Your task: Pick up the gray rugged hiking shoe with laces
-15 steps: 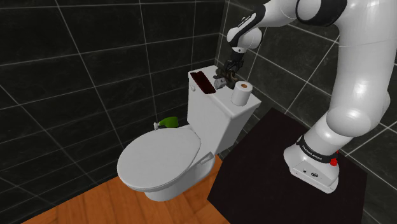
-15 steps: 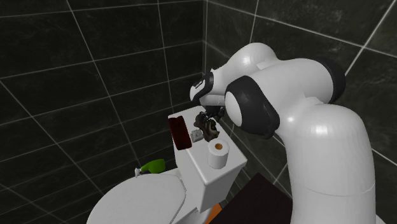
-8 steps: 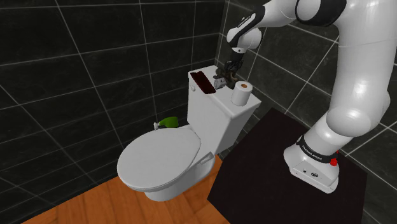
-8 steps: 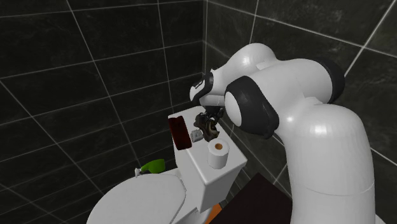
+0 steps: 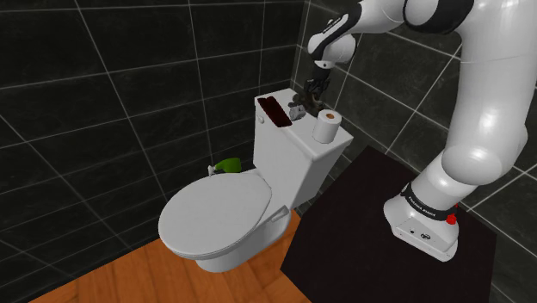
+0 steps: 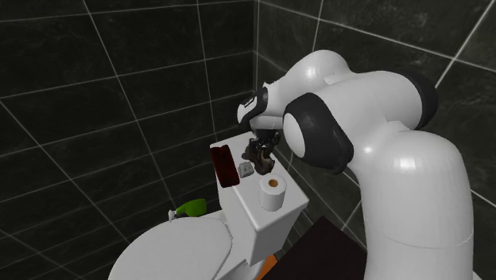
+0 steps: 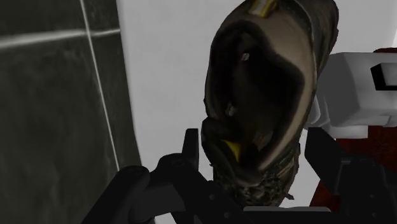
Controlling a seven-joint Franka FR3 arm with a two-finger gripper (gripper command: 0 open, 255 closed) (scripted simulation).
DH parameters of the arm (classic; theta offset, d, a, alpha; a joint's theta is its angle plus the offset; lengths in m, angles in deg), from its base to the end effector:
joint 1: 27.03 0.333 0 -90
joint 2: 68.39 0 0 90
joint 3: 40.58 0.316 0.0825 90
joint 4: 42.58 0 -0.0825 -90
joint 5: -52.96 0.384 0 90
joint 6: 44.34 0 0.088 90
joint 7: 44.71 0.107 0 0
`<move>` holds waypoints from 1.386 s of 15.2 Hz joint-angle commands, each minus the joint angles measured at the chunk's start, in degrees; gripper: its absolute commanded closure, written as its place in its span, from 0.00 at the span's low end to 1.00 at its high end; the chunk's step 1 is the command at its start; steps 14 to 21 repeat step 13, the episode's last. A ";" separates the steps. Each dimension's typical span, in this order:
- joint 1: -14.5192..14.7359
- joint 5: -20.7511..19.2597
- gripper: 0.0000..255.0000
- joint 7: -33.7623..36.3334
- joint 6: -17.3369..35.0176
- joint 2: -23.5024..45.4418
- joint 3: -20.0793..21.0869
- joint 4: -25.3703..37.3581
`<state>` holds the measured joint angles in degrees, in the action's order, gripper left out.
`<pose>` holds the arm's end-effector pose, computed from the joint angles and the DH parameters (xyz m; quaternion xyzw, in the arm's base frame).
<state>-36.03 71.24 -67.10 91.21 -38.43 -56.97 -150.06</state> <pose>0.5808 -0.2602 0.2408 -0.9917 0.1223 -0.0162 0.0370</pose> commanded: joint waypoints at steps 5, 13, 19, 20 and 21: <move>0.68 -1.54 1.00 1.20 -3.24 -3.24 -0.95 0.18; 1.21 -3.02 1.00 2.37 -6.77 -6.11 -1.75 1.02; 1.21 -3.02 1.00 2.37 -6.77 -6.11 -1.75 1.02; 1.21 -3.02 1.00 2.37 -6.77 -6.11 -1.75 1.02; 1.21 -3.02 1.00 2.37 -6.77 -6.11 -1.75 1.02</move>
